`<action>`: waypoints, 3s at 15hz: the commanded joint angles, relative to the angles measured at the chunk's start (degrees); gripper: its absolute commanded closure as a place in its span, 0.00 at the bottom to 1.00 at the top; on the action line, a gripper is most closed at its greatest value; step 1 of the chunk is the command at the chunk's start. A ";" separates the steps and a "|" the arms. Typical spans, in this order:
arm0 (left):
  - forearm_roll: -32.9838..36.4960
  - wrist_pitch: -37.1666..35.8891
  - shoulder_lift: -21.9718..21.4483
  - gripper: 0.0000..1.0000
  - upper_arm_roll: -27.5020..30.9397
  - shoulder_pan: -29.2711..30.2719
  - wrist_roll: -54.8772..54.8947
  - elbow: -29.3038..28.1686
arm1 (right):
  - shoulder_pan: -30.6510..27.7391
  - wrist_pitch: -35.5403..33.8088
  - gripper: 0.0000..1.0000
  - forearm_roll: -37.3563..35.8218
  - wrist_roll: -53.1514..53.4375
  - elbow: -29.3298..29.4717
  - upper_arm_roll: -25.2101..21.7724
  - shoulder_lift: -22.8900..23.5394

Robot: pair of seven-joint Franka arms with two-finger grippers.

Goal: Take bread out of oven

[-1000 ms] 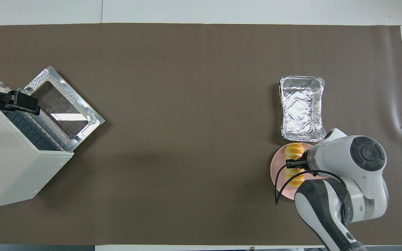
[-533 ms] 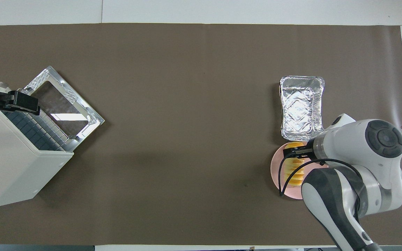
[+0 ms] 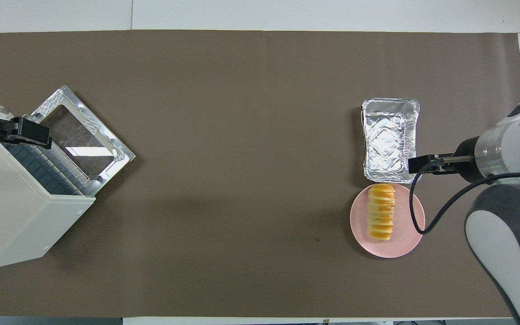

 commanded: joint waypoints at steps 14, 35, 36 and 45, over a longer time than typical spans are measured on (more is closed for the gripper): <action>-0.52 0.45 -1.08 0.00 0.03 0.32 0.81 -0.91 | -5.81 -11.60 0.00 -5.34 -0.91 17.70 0.33 7.51; -0.52 0.45 -1.08 0.00 0.03 0.32 0.81 -0.91 | 2.01 -15.55 0.00 -5.07 0.23 17.34 -8.55 6.99; -0.52 0.45 -1.08 0.00 0.03 0.32 0.81 -0.91 | 1.84 -15.38 0.00 -5.08 0.23 17.34 -8.55 6.99; -0.52 0.45 -1.08 0.00 0.03 0.32 0.81 -0.91 | 1.92 -12.40 0.00 -5.69 -0.29 17.17 -8.55 7.16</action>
